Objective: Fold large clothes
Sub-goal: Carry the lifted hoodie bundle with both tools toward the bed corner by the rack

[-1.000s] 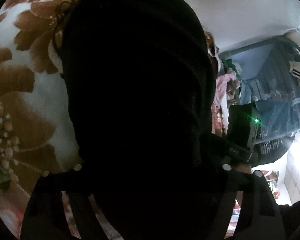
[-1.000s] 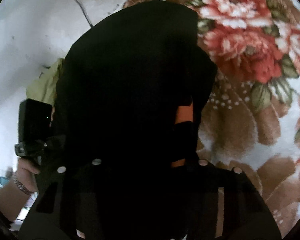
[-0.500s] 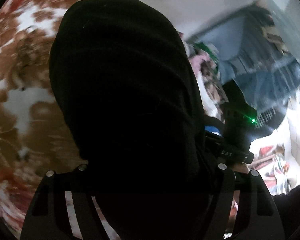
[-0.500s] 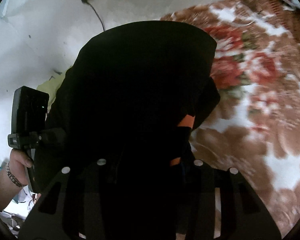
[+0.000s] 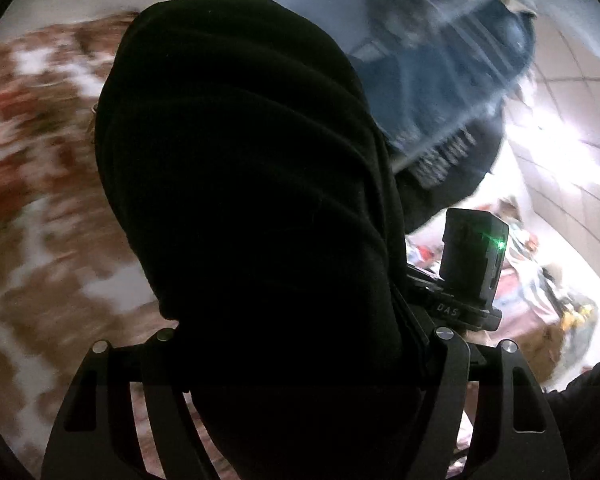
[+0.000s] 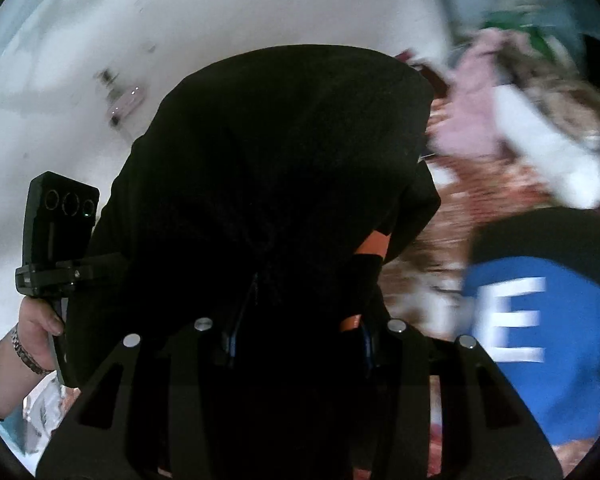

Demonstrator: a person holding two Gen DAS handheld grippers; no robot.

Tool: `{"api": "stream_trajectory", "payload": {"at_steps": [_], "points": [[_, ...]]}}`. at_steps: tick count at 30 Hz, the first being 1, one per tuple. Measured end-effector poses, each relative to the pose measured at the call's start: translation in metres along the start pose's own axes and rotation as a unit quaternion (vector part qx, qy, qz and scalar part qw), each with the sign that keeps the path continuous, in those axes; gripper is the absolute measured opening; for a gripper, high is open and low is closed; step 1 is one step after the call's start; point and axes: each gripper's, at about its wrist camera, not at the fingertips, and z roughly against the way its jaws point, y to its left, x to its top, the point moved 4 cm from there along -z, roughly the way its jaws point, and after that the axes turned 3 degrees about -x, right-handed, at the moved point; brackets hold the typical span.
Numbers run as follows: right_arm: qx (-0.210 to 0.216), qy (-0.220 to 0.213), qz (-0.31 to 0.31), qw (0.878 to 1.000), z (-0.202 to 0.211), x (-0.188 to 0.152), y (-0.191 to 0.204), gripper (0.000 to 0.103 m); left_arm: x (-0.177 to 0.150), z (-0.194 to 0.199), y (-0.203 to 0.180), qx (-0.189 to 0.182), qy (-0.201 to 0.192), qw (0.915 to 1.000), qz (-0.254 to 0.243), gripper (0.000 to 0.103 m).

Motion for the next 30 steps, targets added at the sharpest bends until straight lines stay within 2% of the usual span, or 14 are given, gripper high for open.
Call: {"api": "stream_trajectory", "payload": {"at_steps": [3, 6, 9, 11, 14, 15, 17, 19, 21, 22, 23, 24, 28, 30], "points": [[-0.044, -0.003, -0.006, 0.999, 0.041, 0.01, -0.049, 0.044, 0.014, -0.059, -0.038, -0.045, 0.019, 0.9988, -0.012, 0.072], [-0.094, 0.002, -0.01, 0.996, 0.073, 0.021, -0.108, 0.044, 0.019, -0.112, -0.052, -0.094, 0.034, 0.9951, 0.001, 0.072], [-0.124, 0.016, -0.016, 0.992, 0.081, 0.018, -0.151, 0.044, 0.016, -0.165, -0.046, -0.132, 0.05, 0.9893, 0.036, 0.072], [-0.129, 0.029, -0.03, 0.991, 0.075, 0.008, -0.177, 0.044, -0.002, -0.19, -0.036, -0.143, 0.062, 0.986, 0.058, 0.072], [-0.141, 0.065, -0.044, 0.987, 0.036, -0.023, -0.219, 0.044, -0.028, -0.235, 0.0, -0.131, 0.094, 0.9828, 0.09, 0.072], [-0.14, 0.084, -0.057, 0.985, 0.015, -0.043, -0.237, 0.044, -0.04, -0.25, 0.018, -0.117, 0.11, 0.982, 0.099, 0.073], [-0.134, 0.095, -0.074, 0.984, -0.001, -0.076, -0.259, 0.044, -0.059, -0.272, 0.043, -0.086, 0.132, 0.9817, 0.106, 0.073], [-0.112, 0.073, -0.097, 0.986, -0.007, -0.097, -0.277, 0.048, -0.073, -0.282, 0.063, -0.073, 0.14, 0.9818, 0.105, 0.074], [-0.073, 0.044, -0.132, 0.988, -0.001, -0.108, -0.293, 0.055, -0.078, -0.28, 0.071, -0.078, 0.134, 0.9834, 0.095, 0.081], [-0.07, 0.036, -0.133, 0.988, 0.001, -0.111, -0.296, 0.062, -0.078, -0.278, 0.074, -0.075, 0.134, 0.9839, 0.091, 0.082], [-0.068, 0.03, -0.127, 0.989, 0.003, -0.113, -0.299, 0.063, -0.077, -0.278, 0.074, -0.071, 0.137, 0.9847, 0.081, 0.083], [-0.068, 0.027, -0.125, 0.989, 0.005, -0.115, -0.302, 0.067, -0.076, -0.278, 0.072, -0.063, 0.142, 0.9856, 0.066, 0.084], [-0.085, 0.016, -0.117, 0.989, 0.022, -0.117, -0.291, 0.07, -0.069, -0.269, 0.059, -0.034, 0.158, 0.9859, 0.043, 0.088], [-0.105, 0.009, -0.116, 0.988, 0.033, -0.113, -0.288, 0.079, -0.057, -0.272, 0.054, -0.018, 0.163, 0.9856, 0.043, 0.089]]}}
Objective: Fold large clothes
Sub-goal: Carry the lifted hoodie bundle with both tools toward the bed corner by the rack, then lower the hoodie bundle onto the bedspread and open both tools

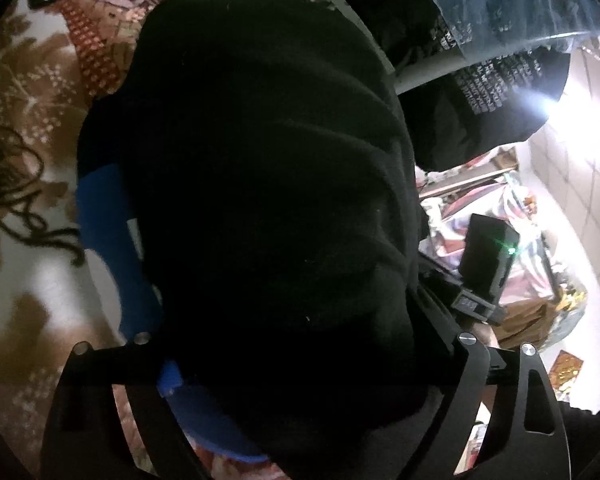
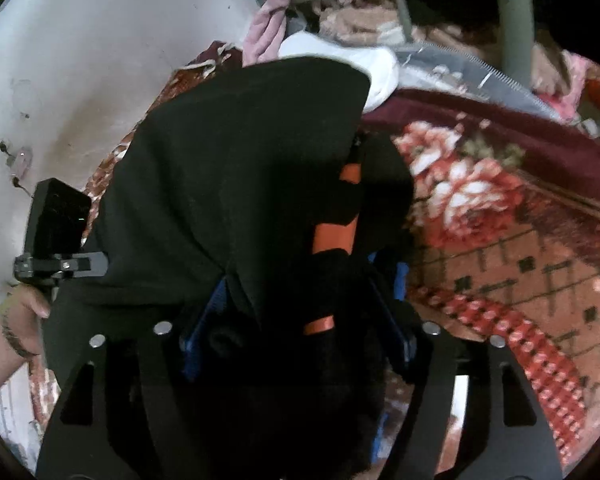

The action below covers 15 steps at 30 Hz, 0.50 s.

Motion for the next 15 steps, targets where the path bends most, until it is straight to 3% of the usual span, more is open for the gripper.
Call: {"api": "stream_trajectory", "payload": {"at_steps": [2, 4, 9, 11, 15], "points": [[-0.021, -0.011, -0.003, 1.0, 0.011, 0.002, -0.004, 0.09, -0.001, 0.013, -0.004, 0.026, 0.002, 0.9996, -0.006, 0.092], [-0.038, -0.012, -0.011, 0.999, 0.02, 0.001, -0.009, 0.093, -0.004, 0.031, -0.012, 0.063, -0.008, 0.9976, -0.029, 0.097], [-0.072, -0.021, -0.033, 0.997, 0.053, 0.002, 0.002, 0.098, -0.023, 0.092, -0.031, 0.179, -0.037, 0.9751, -0.125, 0.098], [-0.079, -0.027, -0.044, 0.996, 0.07, 0.006, 0.013, 0.098, -0.025, 0.109, -0.045, 0.194, -0.053, 0.9697, -0.139, 0.098], [-0.113, -0.04, -0.04, 0.992, 0.103, 0.018, 0.048, 0.098, -0.033, 0.125, -0.076, 0.19, -0.078, 0.9679, -0.145, 0.098]]}}
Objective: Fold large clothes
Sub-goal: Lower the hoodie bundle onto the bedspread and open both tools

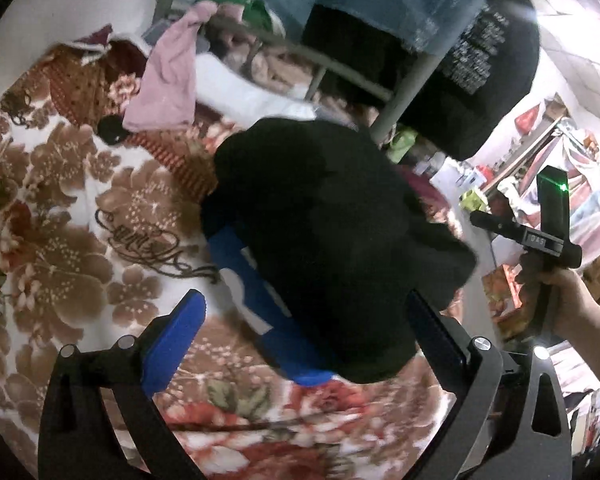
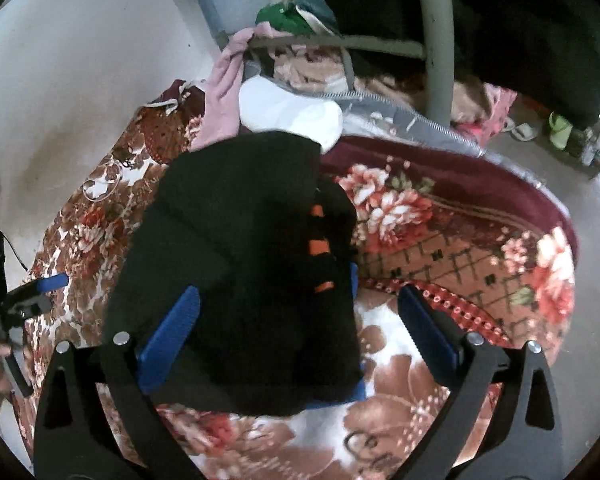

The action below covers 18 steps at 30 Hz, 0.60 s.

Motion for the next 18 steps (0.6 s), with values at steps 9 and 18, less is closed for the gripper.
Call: {"api": "stream_trajectory", "payload": {"at_steps": [9, 18], "points": [[-0.035, -0.007, 0.093, 0.995, -0.031, 0.045, 0.063, 0.098, 0.017, -0.054, -0.067, 0.066, -0.008, 0.9972, -0.036, 0.098], [-0.006, 0.056, 0.148, 0.987, -0.117, 0.04, 0.053, 0.098, 0.019, -0.112, -0.061, 0.137, -0.018, 0.9904, 0.006, 0.098]]}}
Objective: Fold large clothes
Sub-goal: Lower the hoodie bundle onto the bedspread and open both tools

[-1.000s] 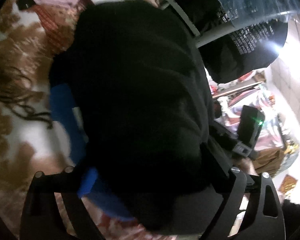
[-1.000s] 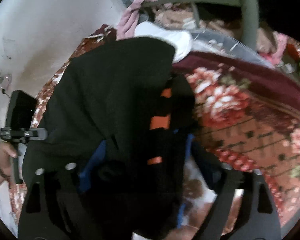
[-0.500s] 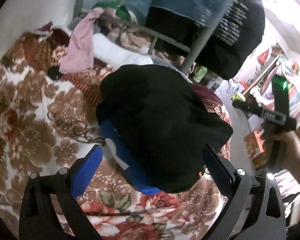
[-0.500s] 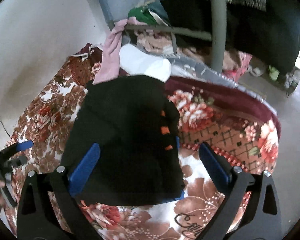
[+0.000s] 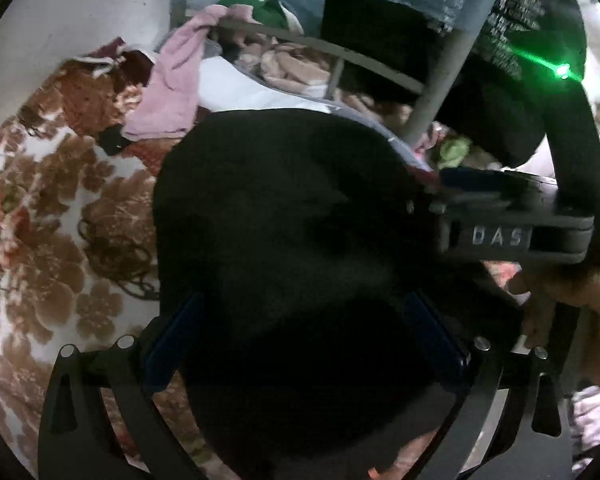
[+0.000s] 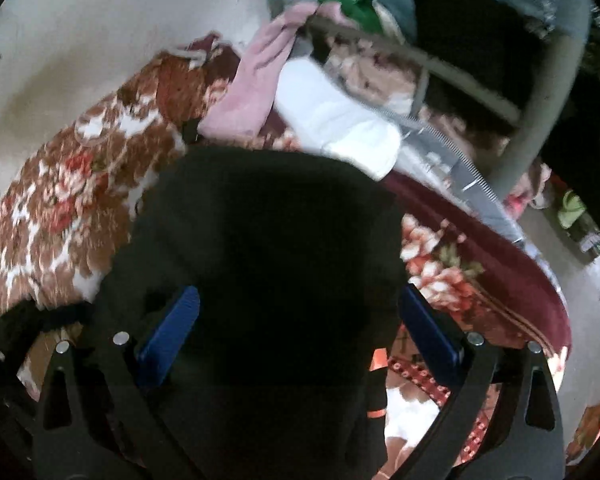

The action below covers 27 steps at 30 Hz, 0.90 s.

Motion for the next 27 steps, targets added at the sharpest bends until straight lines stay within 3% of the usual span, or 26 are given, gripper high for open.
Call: {"api": "stream_trajectory", "payload": {"at_steps": [4, 10, 15, 17, 22, 25, 27], "points": [[0.012, 0.019, 0.002, 1.0, -0.018, -0.019, -0.016, 0.098, -0.009, -0.002, 0.003, 0.051, 0.007, 0.9984, -0.02, 0.099], [0.043, 0.022, -0.002, 0.999, -0.023, -0.04, -0.039, 0.098, -0.024, 0.003, 0.03, 0.03, 0.014, 0.9979, 0.056, 0.099], [0.027, 0.018, 0.013, 0.999, 0.0, -0.039, -0.047, 0.098, -0.023, 0.033, 0.026, 0.077, 0.008, 0.996, 0.045, 0.098], [0.02, 0.015, 0.002, 1.0, 0.02, -0.037, -0.052, 0.098, -0.02, 0.058, 0.025, 0.107, 0.001, 0.9931, 0.049, 0.098], [0.012, -0.018, -0.01, 1.0, 0.089, -0.038, -0.04, 0.098, -0.019, 0.115, 0.022, 0.126, -0.02, 0.9888, 0.078, 0.098], [-0.022, -0.057, -0.013, 0.998, 0.144, -0.049, -0.027, 0.098, -0.022, 0.144, 0.012, 0.139, -0.029, 0.9862, 0.085, 0.098], [-0.02, -0.057, -0.009, 0.998, 0.172, -0.059, -0.012, 0.098, -0.026, 0.16, 0.0, 0.145, -0.023, 0.9857, 0.082, 0.098]]}}
